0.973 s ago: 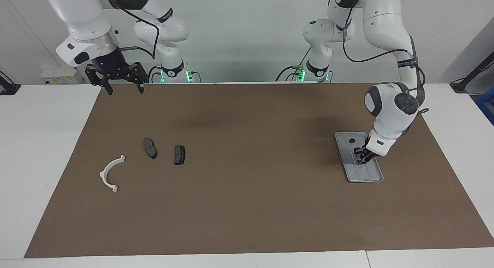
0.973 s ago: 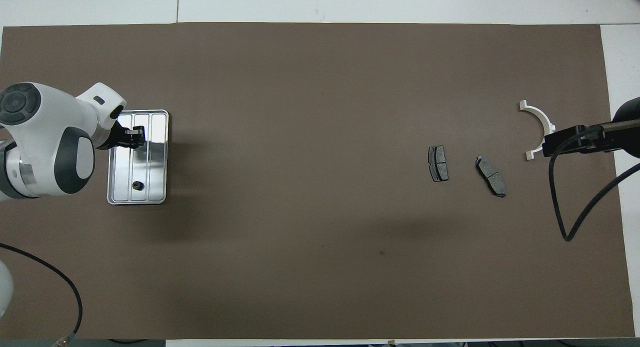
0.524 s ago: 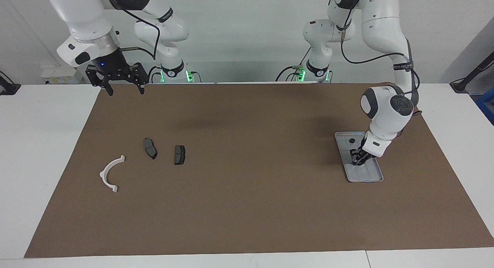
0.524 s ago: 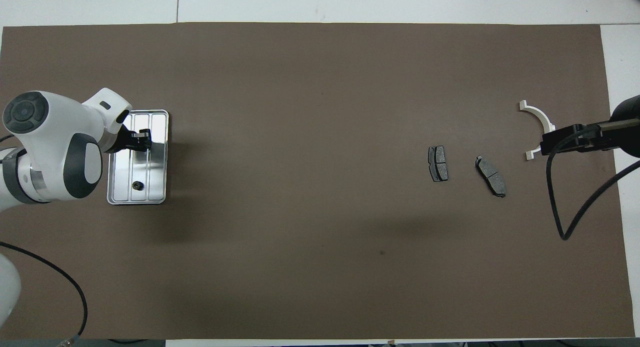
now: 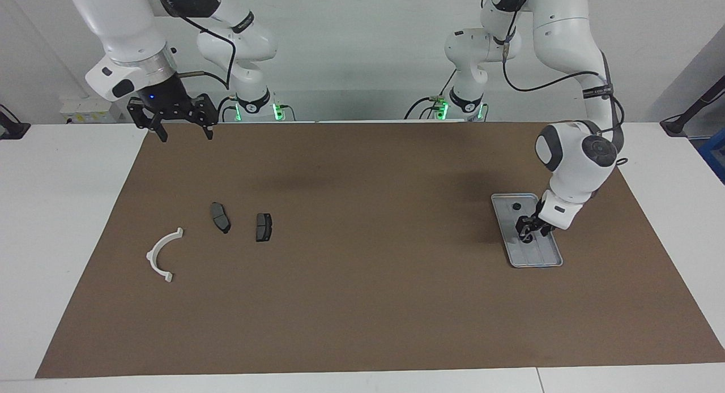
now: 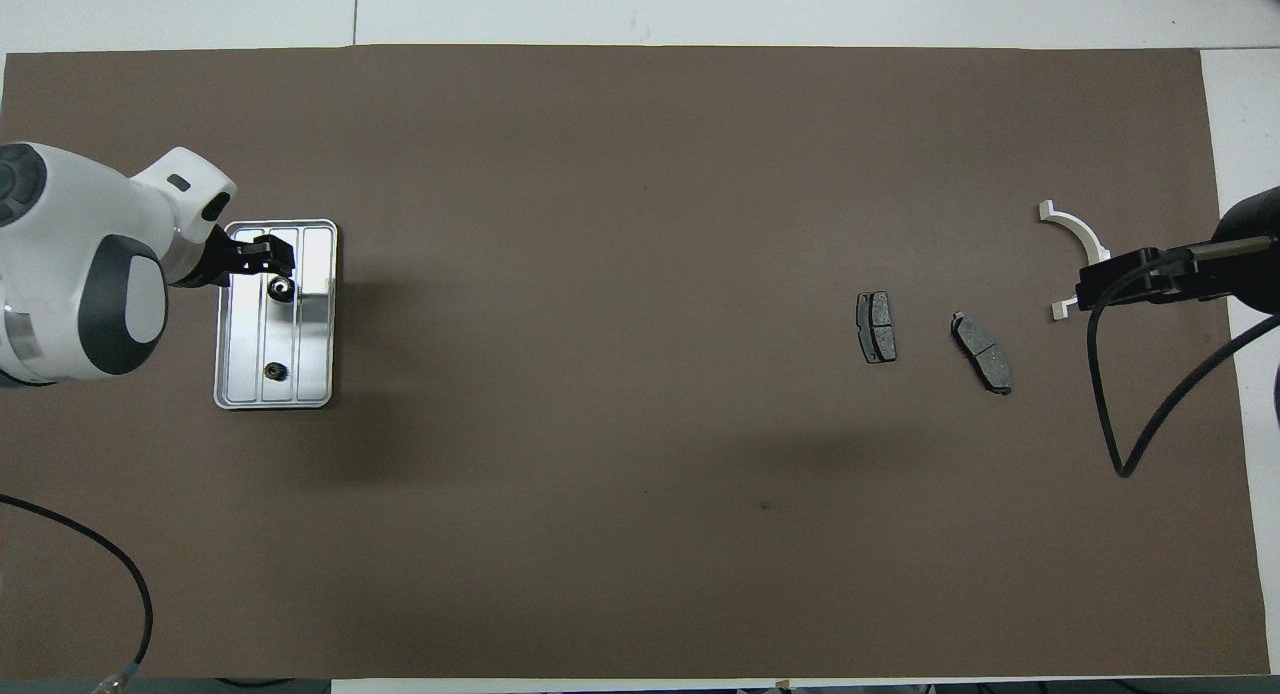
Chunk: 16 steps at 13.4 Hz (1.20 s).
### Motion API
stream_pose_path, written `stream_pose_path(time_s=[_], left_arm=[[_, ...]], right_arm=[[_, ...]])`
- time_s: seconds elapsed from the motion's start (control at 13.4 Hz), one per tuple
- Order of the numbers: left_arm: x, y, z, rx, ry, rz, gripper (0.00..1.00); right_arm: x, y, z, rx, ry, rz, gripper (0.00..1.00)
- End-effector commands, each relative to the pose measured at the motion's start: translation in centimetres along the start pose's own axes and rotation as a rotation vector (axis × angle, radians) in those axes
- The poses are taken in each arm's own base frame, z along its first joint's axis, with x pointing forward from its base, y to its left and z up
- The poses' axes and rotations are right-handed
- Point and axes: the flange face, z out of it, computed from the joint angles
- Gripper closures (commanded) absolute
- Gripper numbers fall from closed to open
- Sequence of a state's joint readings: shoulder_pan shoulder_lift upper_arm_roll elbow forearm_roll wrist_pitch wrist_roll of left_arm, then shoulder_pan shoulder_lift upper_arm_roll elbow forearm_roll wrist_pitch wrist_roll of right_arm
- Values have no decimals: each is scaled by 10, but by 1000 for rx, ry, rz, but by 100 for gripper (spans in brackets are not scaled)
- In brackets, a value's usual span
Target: Pick bearing gear from pile to tray
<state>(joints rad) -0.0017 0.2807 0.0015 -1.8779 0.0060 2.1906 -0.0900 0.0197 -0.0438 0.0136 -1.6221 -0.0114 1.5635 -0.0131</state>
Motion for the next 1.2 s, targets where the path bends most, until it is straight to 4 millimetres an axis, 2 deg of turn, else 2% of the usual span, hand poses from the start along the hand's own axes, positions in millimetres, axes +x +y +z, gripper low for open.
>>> stream_pose_path(time_s=[0.0,0.15,0.37,0.52,0.9,1.12], left_arm=[[-9,-11,-75,-3,-29,-9,0],[-19,-18,-110,2,-60,-17,0],[-46,-10,-159,4,-86,-2,0],[-60,-6,-177,3,-84,4,0],[-54,-8,-176,-10,-16,-1,0],[-61,-13,-187,-5,-71,-11,0]], right_arm=[[0,-2,2,12,12,11,0],[-1,-2,1,12,12,11,0],[-1,-3,3,14,9,10,0],[-2,-7,2,13,7,2,0],[-1,-25,1,16,12,-27,0],[0,-21,2,16,12,-21,0]])
